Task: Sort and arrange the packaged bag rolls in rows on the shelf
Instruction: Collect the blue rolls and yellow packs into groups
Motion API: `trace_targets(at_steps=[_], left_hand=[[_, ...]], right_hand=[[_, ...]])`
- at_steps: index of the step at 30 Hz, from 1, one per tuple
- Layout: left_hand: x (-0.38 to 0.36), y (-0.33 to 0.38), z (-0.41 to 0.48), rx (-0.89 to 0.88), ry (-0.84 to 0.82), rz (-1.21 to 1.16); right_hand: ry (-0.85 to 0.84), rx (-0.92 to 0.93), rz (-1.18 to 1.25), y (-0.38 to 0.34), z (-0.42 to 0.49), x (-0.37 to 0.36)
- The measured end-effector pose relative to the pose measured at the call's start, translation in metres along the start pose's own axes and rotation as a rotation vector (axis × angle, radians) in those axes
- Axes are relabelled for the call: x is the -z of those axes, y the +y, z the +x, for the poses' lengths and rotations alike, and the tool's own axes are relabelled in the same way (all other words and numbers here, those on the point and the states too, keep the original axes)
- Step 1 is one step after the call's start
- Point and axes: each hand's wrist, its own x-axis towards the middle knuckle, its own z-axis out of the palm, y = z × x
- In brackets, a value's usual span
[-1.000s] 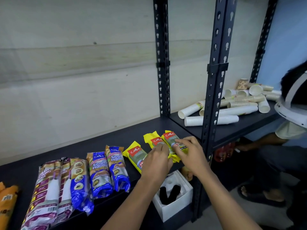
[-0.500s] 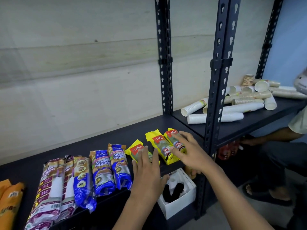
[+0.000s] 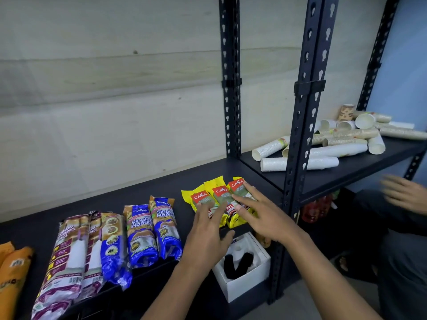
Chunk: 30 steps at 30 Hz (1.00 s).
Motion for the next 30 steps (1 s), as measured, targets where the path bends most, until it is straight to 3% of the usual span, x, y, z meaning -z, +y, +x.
trace_targets(at_steps=[6,16,30], left_hand=[[-0.003,0.007,0.016,0.094,0.007,0.244],[-0.011,0.005,0.014,0.093,0.097,0.266],[-0.006,0.009,0.009,0.099,0.042,0.167]], right_hand=[[0.079,0.001,0.015,0.000,0.003,-0.007],[0.126,0.037,0.042,0.006,0.008,-0.011],[0.141,0.009,-0.082,-0.010,0.005,-0.001]])
